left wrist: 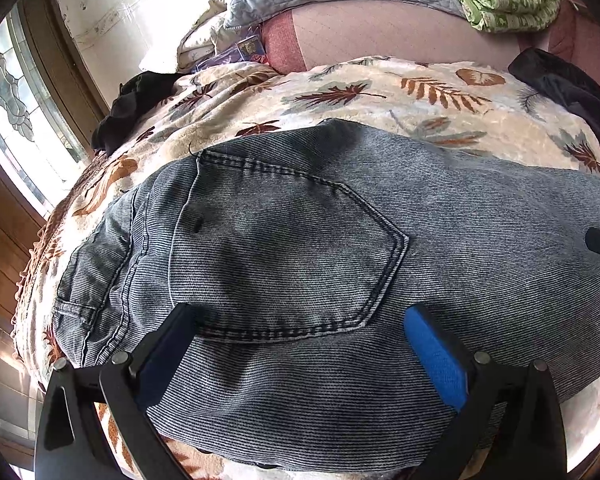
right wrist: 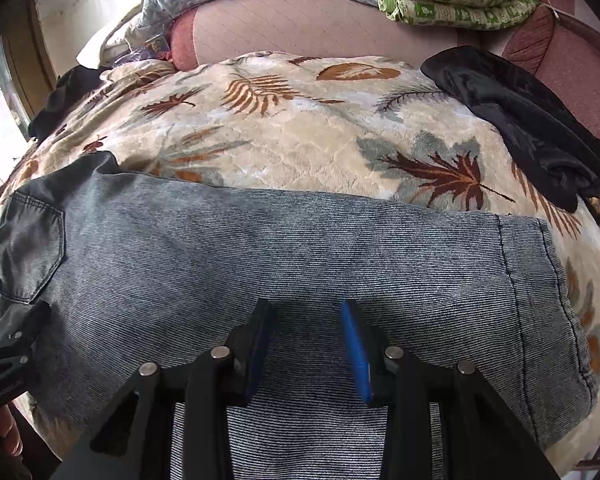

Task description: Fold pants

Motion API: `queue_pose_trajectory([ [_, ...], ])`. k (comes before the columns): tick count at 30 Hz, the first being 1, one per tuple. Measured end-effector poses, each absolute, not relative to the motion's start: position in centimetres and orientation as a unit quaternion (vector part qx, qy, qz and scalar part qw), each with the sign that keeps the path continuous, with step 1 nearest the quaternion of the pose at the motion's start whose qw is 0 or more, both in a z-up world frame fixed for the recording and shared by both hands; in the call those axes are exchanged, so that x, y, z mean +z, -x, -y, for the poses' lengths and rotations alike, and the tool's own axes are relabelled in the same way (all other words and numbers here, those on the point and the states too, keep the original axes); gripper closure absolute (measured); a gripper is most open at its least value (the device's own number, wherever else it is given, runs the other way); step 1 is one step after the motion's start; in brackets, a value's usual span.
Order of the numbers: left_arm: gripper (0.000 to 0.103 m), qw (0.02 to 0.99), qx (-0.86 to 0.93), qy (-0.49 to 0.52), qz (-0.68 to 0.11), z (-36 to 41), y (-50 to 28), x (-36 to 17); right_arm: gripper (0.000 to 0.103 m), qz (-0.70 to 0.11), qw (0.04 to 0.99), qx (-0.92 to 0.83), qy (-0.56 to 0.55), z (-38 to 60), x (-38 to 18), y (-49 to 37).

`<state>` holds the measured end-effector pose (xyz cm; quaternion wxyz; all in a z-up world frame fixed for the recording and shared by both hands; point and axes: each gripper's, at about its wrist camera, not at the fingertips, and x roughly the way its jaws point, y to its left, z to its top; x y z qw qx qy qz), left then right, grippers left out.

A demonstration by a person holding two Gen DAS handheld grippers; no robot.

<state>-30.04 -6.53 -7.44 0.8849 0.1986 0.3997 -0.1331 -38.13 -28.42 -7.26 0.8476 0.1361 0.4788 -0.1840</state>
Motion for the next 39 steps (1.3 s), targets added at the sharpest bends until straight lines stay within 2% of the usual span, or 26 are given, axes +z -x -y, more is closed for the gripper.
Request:
queue_pose_trajectory([
  [8,0.0,0.925,-0.117,-0.168,-0.319,5.4,30.8,-3.7,0.064,-0.415,0.881,-0.169,-0.154,28.1,-4.6,38.6],
  [13,0.0,0.924,-0.067,-0.125,-0.355,3.2,28.5,-4.0,0.064,-0.414,0.887,-0.141,-0.148,26.6,-4.4,37.8],
  [20,0.0,0.889,-0.058,-0.113,-0.441,2.2,26.3,-7.2,0.064,-0.444,0.88,-0.105,-0.131,24.3,-5.7,36.5],
  [24,0.0,0.892,-0.055,-0.118,-0.433,2.6,26.5,-7.5,0.063,-0.47,0.869,-0.096,-0.119,23.4,-7.0,36.1],
  [39,0.0,0.899,-0.058,-0.112,-0.419,2.5,26.9,-7.8,0.062,-0.468,0.872,-0.09,-0.111,23.5,-7.3,36.7],
])
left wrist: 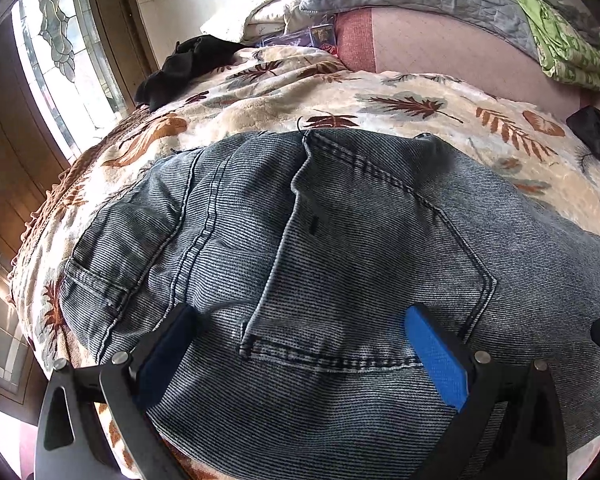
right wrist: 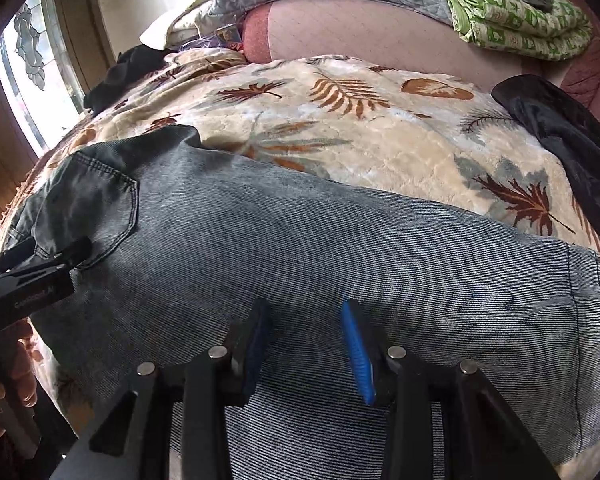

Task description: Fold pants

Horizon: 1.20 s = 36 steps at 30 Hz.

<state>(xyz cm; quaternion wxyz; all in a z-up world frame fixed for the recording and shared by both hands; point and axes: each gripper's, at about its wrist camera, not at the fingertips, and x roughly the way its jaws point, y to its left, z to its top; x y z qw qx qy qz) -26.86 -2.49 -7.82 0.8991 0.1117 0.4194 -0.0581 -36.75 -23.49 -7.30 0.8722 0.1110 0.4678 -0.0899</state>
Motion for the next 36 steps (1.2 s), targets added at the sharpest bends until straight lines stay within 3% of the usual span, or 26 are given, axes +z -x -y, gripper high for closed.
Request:
queue_pose_trajectory([
  [10,0.0,0.895,-0.062,-0.119,-0.426,2.6,26.5,-7.1,0.062,-0.452,0.877,-0.103,-0.127,24.2,-5.8,37.7],
  [18,0.0,0.92,-0.085,-0.134,-0.358,4.3,28.4,-4.8,0.062,-0.393,0.89,-0.157,-0.172,28.5,-2.3,41.8],
  [19,0.0,0.922,-0.091,-0.139,-0.349,4.7,28.7,-4.6,0.06,-0.391,0.887,-0.164,-0.181,29.3,-2.1,42.3],
  [22,0.0,0.925,-0.113,-0.151,-0.329,5.8,29.7,-4.1,0.041,-0.38,0.88,-0.189,-0.212,31.5,-1.6,44.3],
  [36,0.0,0.92,-0.136,-0.183,-0.318,7.6,30.8,-4.3,0.041,-0.413,0.82,-0.257,-0.303,38.7,-1.9,51.6],
])
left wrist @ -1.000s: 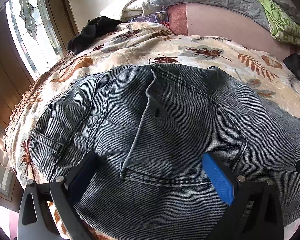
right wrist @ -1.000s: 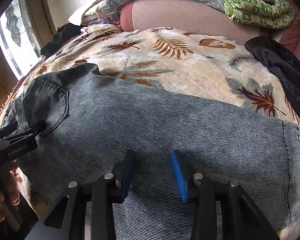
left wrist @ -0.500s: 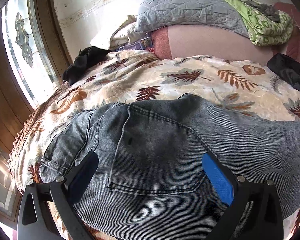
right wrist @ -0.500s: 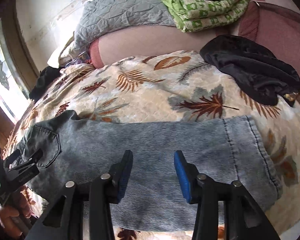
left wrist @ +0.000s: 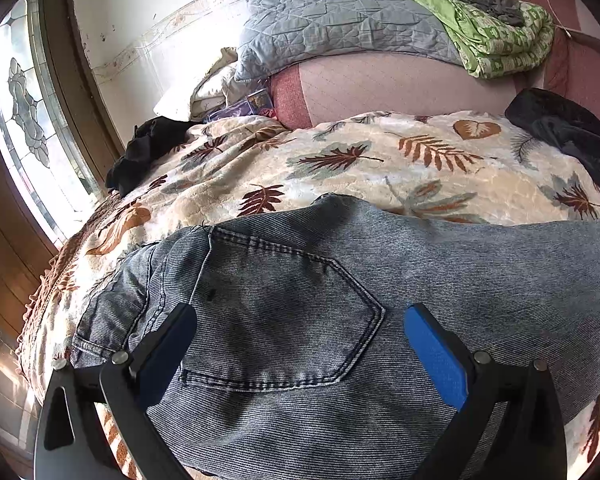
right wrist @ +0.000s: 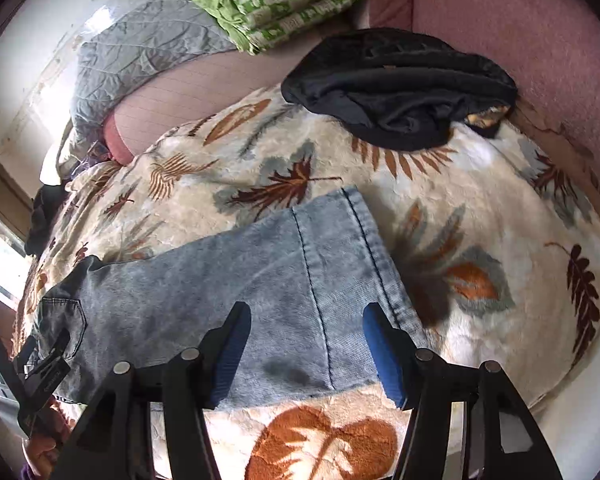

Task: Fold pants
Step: 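Grasp the stacked leg hems with the right gripper and lift them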

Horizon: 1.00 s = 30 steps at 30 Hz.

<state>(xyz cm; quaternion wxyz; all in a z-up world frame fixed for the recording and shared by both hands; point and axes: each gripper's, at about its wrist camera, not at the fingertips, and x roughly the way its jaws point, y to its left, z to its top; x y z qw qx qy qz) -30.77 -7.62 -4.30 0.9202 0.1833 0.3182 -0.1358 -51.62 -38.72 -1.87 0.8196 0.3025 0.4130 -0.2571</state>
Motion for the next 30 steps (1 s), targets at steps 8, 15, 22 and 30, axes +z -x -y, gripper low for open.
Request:
queue_pose_trajectory([
  [8,0.0,0.912,-0.169,-0.213,-0.306,9.3,32.2,-4.9,0.041,-0.405,0.793,-0.266,-0.369,40.6,-3.5,54.3],
  [15,0.0,0.91,-0.174,-0.202,-0.317,9.4,31.8,-4.8,0.041,-0.391,0.749,-0.24,-0.478,41.7,-4.9,57.5],
  [22,0.0,0.91,-0.179,-0.212,-0.309,9.6,32.2,-4.9,0.041,-0.367,0.706,-0.223,-0.563,41.2,-7.7,56.8],
  [30,0.0,0.912,-0.171,-0.196,-0.318,8.8,31.6,-4.7,0.039,-0.31,0.697,-0.277,-0.584,41.1,-9.1,56.9],
])
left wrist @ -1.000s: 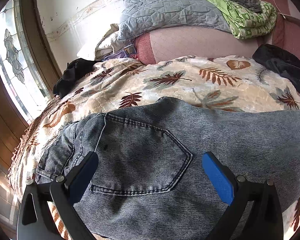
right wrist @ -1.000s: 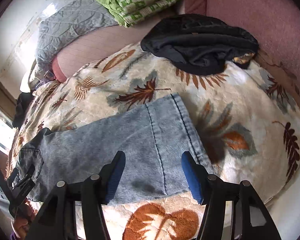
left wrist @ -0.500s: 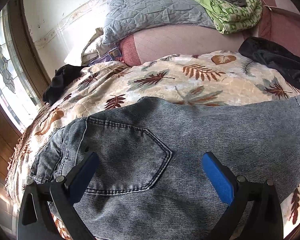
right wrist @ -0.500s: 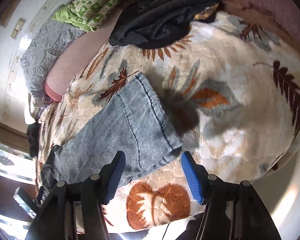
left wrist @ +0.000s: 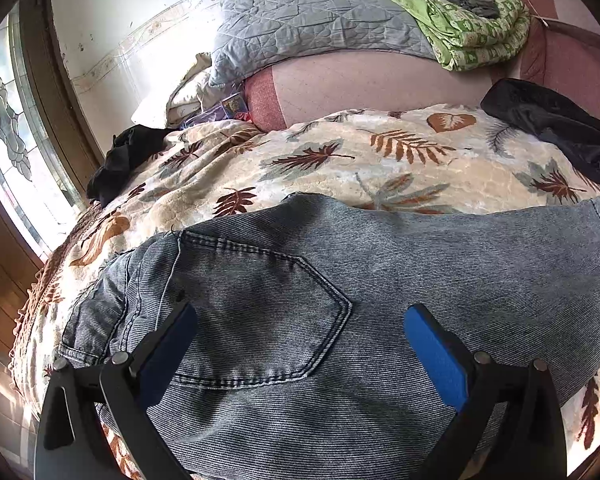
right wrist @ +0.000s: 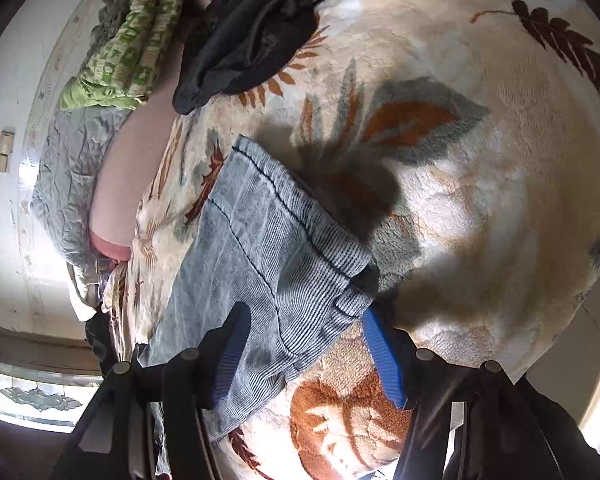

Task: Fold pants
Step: 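Grasp the stacked leg hems with the right gripper and lift them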

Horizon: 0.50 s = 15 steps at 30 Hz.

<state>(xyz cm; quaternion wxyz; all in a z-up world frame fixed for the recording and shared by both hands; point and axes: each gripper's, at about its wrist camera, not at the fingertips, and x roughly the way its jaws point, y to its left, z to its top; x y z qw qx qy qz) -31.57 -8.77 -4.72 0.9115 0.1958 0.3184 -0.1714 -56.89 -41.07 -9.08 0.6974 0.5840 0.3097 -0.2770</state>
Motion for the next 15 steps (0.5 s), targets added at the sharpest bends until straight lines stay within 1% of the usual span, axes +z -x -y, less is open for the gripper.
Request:
queue_pose_trajectory([
  [1,0.0,0.912,-0.17,-0.195,-0.32,8.7,31.5,-4.7,0.039,-0.302,0.7,-0.28,-0.584,41.0,-9.1,56.9],
  [3,0.0,0.911,-0.168,-0.191,-0.324,8.6,31.3,-4.7,0.043,-0.296,0.708,-0.285,-0.574,40.8,-8.9,56.8],
  [4,0.0,0.911,-0.166,-0.189,-0.326,8.5,31.2,-4.7,0.055,-0.295,0.713,-0.289,-0.567,40.7,-8.7,56.8],
  [5,0.0,0.912,-0.162,-0.189,-0.327,8.4,31.0,-4.7,0.07,-0.296,0.715,-0.293,-0.562,40.8,-8.5,56.6],
  [10,0.0,0.913,-0.147,-0.172,-0.338,7.2,30.1,-4.6,0.074,-0.29,0.724,-0.296,-0.551,40.7,-7.9,56.4],
  [15,0.0,0.916,-0.127,-0.158,-0.346,5.8,29.2,-4.3,0.076,-0.292,0.767,-0.291,-0.492,39.6,-4.4,54.0],
])
